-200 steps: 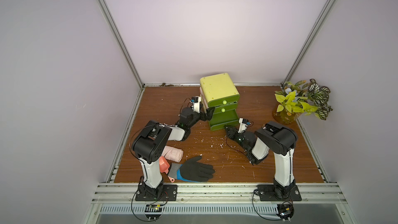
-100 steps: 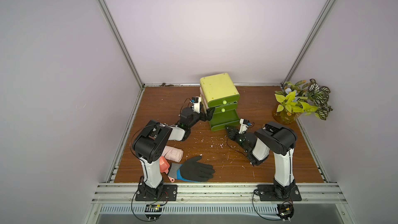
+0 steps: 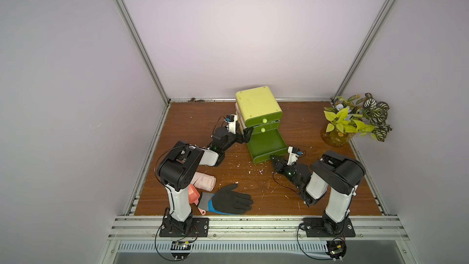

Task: Place the umbrella in the drawer by color
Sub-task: Open the drawer in the storage box, then pick up the umbrella from the center of the board.

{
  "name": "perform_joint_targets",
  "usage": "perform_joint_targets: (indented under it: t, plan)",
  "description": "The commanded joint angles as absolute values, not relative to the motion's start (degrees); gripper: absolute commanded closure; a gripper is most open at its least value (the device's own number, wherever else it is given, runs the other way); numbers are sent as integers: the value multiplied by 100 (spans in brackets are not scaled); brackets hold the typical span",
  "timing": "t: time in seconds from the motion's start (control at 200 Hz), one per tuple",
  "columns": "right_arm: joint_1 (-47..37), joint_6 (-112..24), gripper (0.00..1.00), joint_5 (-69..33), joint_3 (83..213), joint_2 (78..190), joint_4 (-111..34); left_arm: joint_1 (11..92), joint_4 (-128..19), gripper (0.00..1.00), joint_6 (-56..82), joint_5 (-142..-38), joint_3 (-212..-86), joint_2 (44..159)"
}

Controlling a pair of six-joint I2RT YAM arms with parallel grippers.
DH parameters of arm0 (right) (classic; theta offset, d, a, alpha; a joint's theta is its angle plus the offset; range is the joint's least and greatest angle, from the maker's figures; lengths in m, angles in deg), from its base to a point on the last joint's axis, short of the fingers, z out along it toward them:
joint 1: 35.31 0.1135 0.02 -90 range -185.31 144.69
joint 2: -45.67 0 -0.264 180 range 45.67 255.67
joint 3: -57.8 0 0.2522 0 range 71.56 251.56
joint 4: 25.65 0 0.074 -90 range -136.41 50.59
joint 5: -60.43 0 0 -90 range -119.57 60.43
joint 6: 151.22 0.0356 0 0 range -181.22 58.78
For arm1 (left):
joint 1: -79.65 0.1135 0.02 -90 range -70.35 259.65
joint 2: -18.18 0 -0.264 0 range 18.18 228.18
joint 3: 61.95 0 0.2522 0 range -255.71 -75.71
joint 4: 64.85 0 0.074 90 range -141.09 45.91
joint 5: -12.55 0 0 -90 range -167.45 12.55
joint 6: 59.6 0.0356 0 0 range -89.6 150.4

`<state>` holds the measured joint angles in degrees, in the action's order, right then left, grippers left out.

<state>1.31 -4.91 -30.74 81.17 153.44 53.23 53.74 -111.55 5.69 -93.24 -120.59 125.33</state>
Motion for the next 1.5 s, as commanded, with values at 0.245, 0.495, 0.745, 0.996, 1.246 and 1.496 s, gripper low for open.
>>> perform_joint_targets:
  t: [0.245, 0.495, 0.745, 0.996, 1.246, 1.496]
  plan:
    - [138, -679, 46, -3028, 7747, 15277, 5698, 5372, -10119, 0, 120, -9235, -12146, 11754]
    - [203, -1821, 41, -3279, 7672, 11897, 2117, 5376, -9600, 0, -426, -8993, -11414, 10540]
    - [398, -4218, 1, -4949, 8851, 7625, -2671, 5467, -6443, 0, -894, -6573, -11214, 9150]
    - [398, -4628, 1, -5397, 8225, 6250, -2258, 6349, -3852, 0, -2932, -6068, -11673, 9834]
    - [398, -4636, 1, -4946, 8225, 6917, -2281, 6525, -2271, 1, -3705, -5855, -12940, 11366]
    - [398, -4549, 1, -4840, 8106, 6862, -2182, 6603, -1795, 3, -4331, -5776, -13234, 11417]
